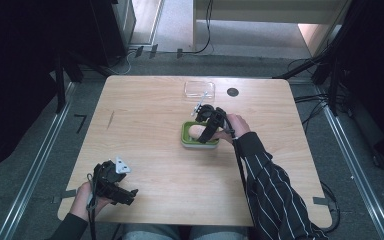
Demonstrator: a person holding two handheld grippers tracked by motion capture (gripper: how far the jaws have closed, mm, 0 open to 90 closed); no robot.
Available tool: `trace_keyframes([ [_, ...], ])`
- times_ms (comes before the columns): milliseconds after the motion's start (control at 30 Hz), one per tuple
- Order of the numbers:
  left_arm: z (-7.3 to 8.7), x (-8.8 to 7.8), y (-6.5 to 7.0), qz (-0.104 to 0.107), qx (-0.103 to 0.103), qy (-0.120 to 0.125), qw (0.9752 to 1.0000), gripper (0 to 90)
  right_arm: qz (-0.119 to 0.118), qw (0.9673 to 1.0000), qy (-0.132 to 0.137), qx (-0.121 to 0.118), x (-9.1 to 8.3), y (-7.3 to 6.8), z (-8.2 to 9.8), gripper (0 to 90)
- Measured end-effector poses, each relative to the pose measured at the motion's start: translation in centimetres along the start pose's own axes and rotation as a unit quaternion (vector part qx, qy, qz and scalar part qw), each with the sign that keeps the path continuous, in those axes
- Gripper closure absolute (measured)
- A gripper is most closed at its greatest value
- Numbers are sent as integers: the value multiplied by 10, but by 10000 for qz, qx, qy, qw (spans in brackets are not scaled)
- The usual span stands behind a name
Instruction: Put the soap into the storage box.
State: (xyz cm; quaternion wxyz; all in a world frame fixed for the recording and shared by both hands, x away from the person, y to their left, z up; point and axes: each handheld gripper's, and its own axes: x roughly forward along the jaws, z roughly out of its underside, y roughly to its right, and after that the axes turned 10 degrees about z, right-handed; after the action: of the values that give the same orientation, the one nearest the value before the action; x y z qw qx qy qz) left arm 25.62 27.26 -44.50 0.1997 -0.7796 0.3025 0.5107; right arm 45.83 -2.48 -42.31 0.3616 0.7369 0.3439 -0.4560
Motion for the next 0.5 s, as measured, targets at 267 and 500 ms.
trace_keyframes([
  [267,-6,3,2,12,95,-20,10000,6,14,9997,-67,248,-11,0,13,52],
  [500,-11,5,3,49,165,-27,9998,6,16,9989,-171,445,-21,1,32,29],
])
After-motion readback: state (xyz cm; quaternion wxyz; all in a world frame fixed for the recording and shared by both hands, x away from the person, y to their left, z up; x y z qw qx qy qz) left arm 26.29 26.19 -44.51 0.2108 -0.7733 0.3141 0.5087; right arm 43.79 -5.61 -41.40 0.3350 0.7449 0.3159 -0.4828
